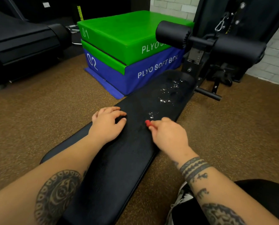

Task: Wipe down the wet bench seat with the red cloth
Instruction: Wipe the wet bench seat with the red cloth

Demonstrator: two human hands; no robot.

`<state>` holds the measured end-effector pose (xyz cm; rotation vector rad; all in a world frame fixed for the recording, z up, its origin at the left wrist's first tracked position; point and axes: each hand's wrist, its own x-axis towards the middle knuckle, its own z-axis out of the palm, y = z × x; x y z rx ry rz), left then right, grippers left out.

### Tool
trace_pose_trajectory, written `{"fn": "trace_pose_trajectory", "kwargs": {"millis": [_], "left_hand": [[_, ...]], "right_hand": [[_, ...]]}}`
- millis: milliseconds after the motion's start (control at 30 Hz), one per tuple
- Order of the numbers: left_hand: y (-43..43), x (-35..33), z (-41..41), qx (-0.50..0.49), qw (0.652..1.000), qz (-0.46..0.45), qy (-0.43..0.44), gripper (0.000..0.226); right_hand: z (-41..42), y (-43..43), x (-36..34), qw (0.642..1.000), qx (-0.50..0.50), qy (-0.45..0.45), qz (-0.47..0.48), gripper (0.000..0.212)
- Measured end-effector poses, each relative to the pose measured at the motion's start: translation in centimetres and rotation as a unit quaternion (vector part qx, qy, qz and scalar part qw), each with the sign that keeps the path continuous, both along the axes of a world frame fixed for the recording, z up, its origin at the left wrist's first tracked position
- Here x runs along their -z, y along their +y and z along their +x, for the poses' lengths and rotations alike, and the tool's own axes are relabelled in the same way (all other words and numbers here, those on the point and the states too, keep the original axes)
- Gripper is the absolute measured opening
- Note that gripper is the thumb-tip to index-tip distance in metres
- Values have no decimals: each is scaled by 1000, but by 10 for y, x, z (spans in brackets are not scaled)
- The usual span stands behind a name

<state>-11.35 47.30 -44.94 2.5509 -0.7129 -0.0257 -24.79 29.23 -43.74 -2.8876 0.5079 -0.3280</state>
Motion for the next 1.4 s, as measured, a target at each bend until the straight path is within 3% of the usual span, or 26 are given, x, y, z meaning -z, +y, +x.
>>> {"fn": "trace_pose_trajectory", "kwargs": {"millis": [167, 300, 400, 767, 867, 967, 1200, 1267, 1400], "left_hand": [[-2, 0, -2, 0, 1000, 6, -5, 31], [-13, -4, -2, -31, 999, 1, -8, 28], [-25, -5, -1, -21, 999, -7, -24, 25], [-11, -1, 29, -51, 998, -6, -40, 24], [-15, 3, 29, -31, 998, -4, -49, 27], [-14, 9, 28, 8, 998, 11, -64, 31], [-12, 9, 29, 46, 997, 30, -50, 37], [-12, 8, 30, 57, 997, 31, -45, 38], [-11, 6, 29, 67, 997, 29, -38, 41]], "right_hand": [[-6, -24, -3, 995, 84, -44, 2, 27], [-4, 17, -4, 994, -15, -103, -45, 21], [-4, 33, 9, 993, -57, -67, -78, 13], [3, -50, 1, 987, 148, -57, -9, 25], [6, -34, -2, 987, 97, -127, -15, 23], [8, -19, 8, 995, 37, -87, -32, 22], [5, -79, 12, 982, 170, -76, 20, 27], [5, -68, 5, 982, 157, -97, 44, 29], [10, -11, -12, 990, 37, -129, 32, 35]]}}
